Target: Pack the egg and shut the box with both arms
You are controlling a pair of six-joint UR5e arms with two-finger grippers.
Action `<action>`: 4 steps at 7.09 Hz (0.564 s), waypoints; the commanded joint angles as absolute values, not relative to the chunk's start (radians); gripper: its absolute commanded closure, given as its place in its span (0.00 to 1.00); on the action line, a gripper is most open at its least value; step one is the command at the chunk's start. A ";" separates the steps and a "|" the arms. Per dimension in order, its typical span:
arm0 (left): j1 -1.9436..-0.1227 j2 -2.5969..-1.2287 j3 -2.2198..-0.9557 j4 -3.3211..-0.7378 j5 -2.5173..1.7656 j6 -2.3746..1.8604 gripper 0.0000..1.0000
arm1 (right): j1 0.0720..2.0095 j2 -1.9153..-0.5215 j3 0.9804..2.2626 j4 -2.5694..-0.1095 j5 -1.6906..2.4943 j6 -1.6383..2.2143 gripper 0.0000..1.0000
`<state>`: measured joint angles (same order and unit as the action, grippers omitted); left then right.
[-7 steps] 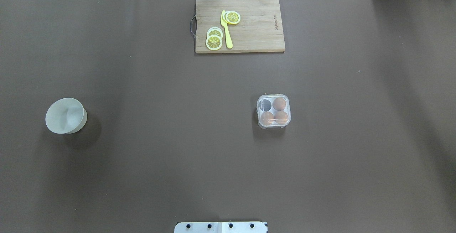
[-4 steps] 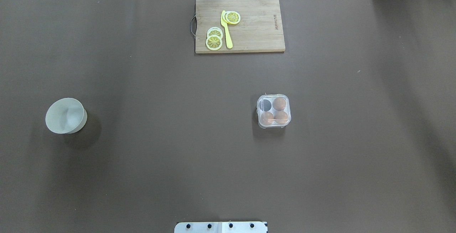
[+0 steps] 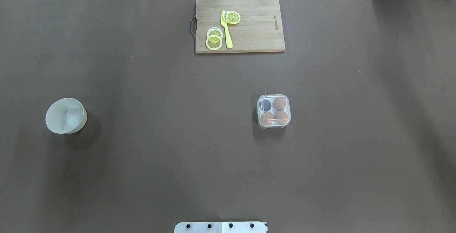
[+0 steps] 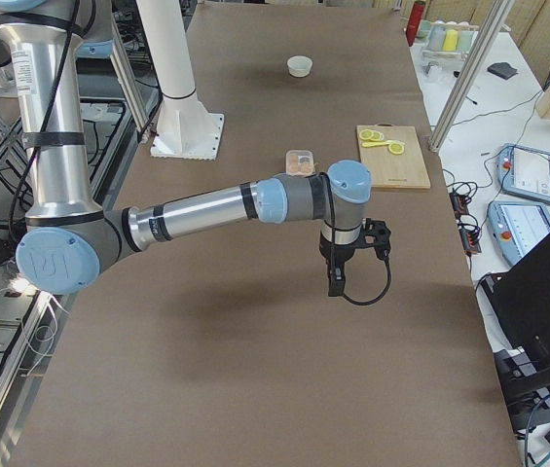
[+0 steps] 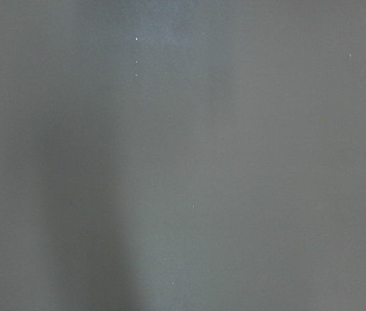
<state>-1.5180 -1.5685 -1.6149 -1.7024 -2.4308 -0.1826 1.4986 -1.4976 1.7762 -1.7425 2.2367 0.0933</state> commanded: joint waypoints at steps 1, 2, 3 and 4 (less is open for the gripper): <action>-1.519 -1.534 -1.617 -1.742 -2.428 -0.183 0.02 | 1.503 -1.496 1.769 -1.743 2.230 0.092 0.00; -1.519 -1.534 -1.609 -1.743 -2.428 -0.184 0.02 | 1.503 -1.497 1.763 -1.741 2.229 0.092 0.00; -1.520 -1.532 -1.617 -1.744 -2.428 -0.184 0.02 | 1.505 -1.506 1.761 -1.743 2.230 0.092 0.00; -1.519 -1.532 -1.608 -1.744 -2.428 -0.183 0.02 | 1.505 -1.520 1.749 -1.741 2.227 0.091 0.00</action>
